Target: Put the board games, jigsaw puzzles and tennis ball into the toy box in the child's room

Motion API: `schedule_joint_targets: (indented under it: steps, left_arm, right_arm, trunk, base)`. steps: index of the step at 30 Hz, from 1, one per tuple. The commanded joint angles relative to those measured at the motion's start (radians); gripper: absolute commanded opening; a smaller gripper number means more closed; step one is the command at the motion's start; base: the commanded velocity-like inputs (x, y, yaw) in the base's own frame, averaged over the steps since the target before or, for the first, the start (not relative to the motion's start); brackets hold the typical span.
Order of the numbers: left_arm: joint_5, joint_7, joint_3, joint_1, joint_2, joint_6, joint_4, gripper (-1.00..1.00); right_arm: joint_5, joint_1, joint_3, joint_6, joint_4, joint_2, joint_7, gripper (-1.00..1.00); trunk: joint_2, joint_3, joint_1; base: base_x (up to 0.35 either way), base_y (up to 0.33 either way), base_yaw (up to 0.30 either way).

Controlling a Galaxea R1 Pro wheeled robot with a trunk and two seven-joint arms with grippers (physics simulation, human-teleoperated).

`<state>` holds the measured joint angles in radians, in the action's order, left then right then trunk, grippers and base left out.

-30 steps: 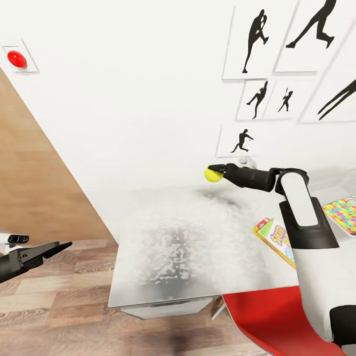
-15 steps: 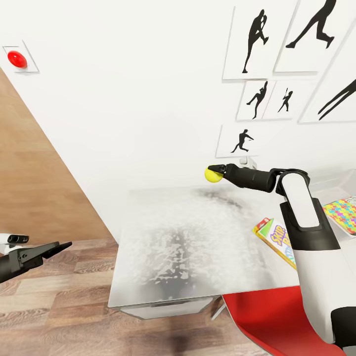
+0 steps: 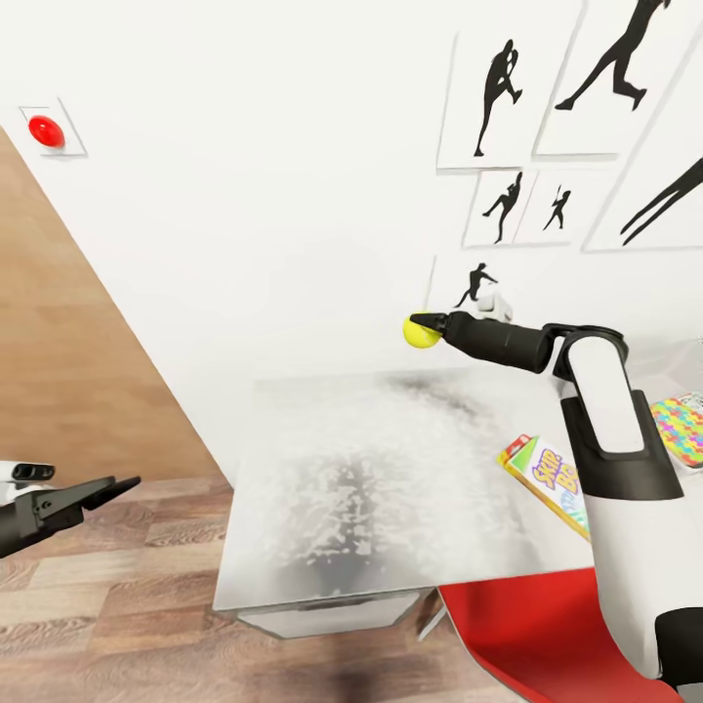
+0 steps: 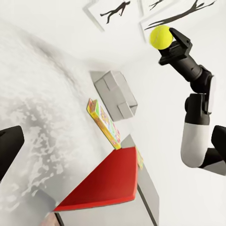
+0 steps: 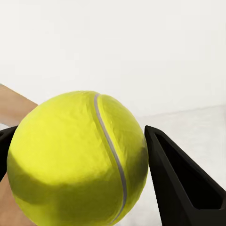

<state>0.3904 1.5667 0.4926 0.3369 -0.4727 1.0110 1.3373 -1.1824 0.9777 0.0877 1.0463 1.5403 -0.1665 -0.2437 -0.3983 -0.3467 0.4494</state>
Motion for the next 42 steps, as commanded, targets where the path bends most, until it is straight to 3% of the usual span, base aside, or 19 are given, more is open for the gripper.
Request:
schedule_joint_targets:
  steps: [1, 12, 21, 42]
  left_arm:
    - [-0.001, 0.004, 0.005, 0.001, 0.0, 0.011, 0.0, 1.0]
    - [0.0, 0.004, 0.02, -0.014, -0.001, 0.011, 0.002, 1.0]
    - [0.001, 0.004, 0.021, -0.016, -0.001, 0.009, 0.005, 1.0]
    - [0.002, 0.004, 0.02, -0.019, 0.0, 0.009, 0.014, 1.0]
  right_arm:
    - [-0.011, 0.001, 0.002, 0.001, 0.004, -0.001, -0.012, -1.0]
    - [-0.013, 0.001, 0.001, 0.001, 0.01, -0.001, -0.012, -1.0]
    - [-0.045, 0.001, 0.0, 0.001, 0.021, -0.002, -0.012, -1.0]
    - [-0.049, 0.001, -0.012, 0.001, 0.021, -0.005, -0.012, -1.0]
  trunk:
    - [-0.002, 0.0, 0.001]
    - [-0.002, 0.018, 0.001]
    - [-0.002, 0.033, 0.001]
    - [-0.002, 0.066, 0.001]
  base:
    - [-0.045, -0.107, 0.0]
    - [-0.084, -0.229, -0.029]
    - [0.0, -0.189, -0.091]
    - [0.114, -0.139, -0.169]
